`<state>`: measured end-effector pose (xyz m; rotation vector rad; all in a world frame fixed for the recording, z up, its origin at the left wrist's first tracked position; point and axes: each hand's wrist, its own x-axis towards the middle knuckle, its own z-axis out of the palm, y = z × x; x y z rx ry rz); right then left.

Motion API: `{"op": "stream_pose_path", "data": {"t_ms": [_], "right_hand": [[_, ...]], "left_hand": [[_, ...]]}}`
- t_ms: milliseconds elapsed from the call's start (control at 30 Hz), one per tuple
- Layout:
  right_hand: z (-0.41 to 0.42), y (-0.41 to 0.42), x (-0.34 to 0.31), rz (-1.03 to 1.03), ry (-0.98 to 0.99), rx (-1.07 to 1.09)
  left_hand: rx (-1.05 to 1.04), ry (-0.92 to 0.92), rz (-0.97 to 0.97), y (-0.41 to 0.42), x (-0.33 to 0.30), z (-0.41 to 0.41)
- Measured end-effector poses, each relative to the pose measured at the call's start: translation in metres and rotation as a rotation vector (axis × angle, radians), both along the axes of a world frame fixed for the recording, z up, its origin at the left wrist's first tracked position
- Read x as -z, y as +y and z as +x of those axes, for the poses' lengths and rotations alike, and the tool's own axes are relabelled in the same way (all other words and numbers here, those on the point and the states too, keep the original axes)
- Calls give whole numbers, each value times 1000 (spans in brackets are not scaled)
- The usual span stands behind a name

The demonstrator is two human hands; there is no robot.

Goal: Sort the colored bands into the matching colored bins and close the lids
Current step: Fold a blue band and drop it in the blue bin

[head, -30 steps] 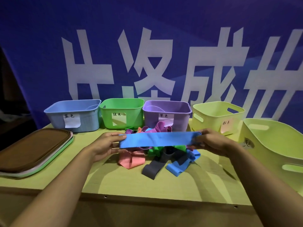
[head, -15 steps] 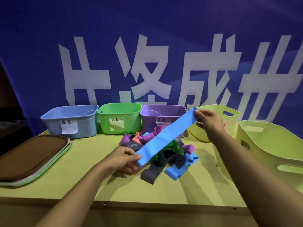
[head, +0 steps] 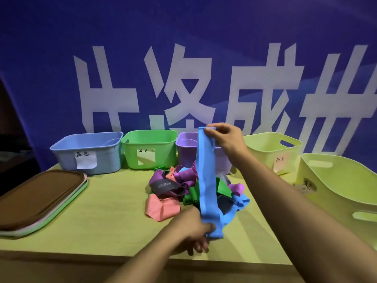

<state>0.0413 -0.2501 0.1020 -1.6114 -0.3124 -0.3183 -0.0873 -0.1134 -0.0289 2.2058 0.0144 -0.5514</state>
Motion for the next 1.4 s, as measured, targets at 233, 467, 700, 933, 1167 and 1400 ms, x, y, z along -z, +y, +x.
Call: {"op": "stream_pose_path", "data": {"t_ms": [233, 467, 700, 933, 1167, 1400], "right_hand": [[7, 8, 33, 44, 53, -90], [15, 10, 56, 121, 12, -123], [23, 15, 81, 160, -60, -121], [38, 13, 104, 97, -71, -137], [45, 16, 126, 117, -36, -95], [44, 15, 124, 76, -77, -93]], "left_hand": [[128, -79, 247, 17, -16, 6], [-409, -797, -222, 36, -75, 72], [-233, -801, -462, 32, -58, 137], [-274, -837, -477, 40, -34, 155], [-276, -839, -545, 41, -15, 157], [-257, -863, -647, 41, -14, 157]]}}
